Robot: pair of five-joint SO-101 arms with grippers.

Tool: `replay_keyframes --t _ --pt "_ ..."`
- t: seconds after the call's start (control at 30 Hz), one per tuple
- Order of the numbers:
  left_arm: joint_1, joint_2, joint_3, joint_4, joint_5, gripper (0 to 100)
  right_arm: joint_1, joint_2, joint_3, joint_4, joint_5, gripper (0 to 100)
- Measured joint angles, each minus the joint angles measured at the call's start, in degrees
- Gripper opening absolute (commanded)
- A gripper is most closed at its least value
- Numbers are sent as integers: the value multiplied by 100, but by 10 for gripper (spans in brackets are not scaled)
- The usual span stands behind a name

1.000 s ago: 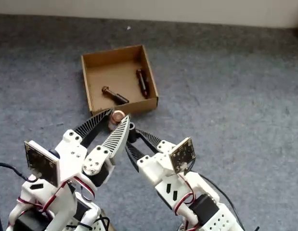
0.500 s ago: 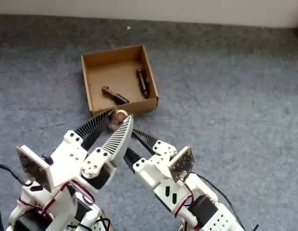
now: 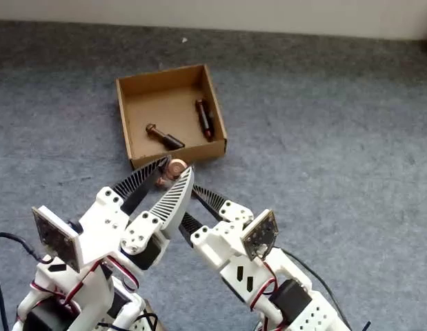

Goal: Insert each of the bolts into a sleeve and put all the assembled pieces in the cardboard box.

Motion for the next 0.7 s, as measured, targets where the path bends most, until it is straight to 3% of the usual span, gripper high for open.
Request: replay_keyframes --t 0.2,0.5,0.7 --pt "9 -9 -70 -53 0 135 0 9 0 -527 563 5" --pt "-536 62 35 44 554 192 -26 -26 0 -1495 1565 5" --pt "-923 -26 53 141 563 227 -44 -26 0 -1767 1749 5"
